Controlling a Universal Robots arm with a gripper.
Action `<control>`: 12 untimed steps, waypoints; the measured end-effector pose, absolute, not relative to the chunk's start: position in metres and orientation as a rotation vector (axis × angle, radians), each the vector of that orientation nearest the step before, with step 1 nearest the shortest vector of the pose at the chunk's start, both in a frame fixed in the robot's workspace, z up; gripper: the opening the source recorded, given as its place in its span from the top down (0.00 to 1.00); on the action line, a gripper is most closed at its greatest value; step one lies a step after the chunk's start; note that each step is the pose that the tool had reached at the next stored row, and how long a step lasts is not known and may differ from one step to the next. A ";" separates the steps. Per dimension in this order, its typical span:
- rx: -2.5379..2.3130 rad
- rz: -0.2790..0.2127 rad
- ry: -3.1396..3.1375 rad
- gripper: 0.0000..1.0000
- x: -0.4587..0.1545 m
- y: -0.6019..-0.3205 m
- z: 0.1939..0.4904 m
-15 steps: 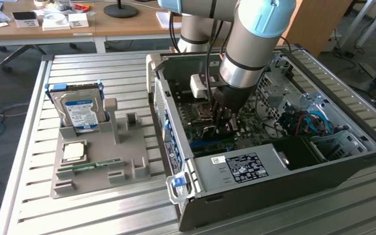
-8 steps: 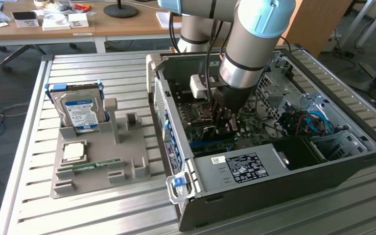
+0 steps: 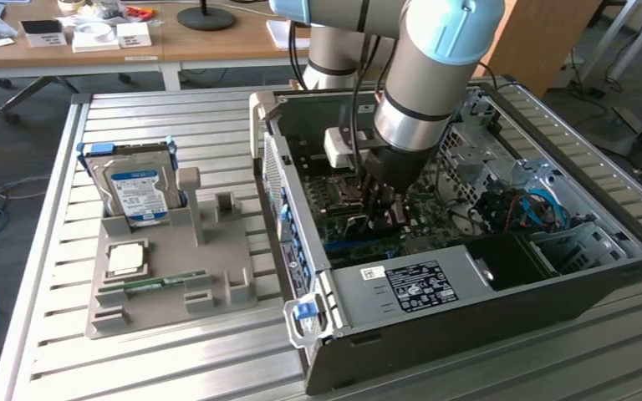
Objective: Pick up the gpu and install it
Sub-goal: 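Insert the gpu into the slot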
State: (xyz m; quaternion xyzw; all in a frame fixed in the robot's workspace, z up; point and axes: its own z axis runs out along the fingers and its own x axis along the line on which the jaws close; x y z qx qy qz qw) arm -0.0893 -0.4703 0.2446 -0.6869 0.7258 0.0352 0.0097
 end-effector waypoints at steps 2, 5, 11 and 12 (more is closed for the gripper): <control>-2.145 0.110 2.266 0.73 -0.090 -0.470 0.244; -2.145 0.110 2.266 0.73 -0.090 -0.470 0.244; -2.144 0.111 2.266 0.73 -0.090 -0.470 0.244; -2.144 0.111 2.266 0.73 -0.090 -0.470 0.245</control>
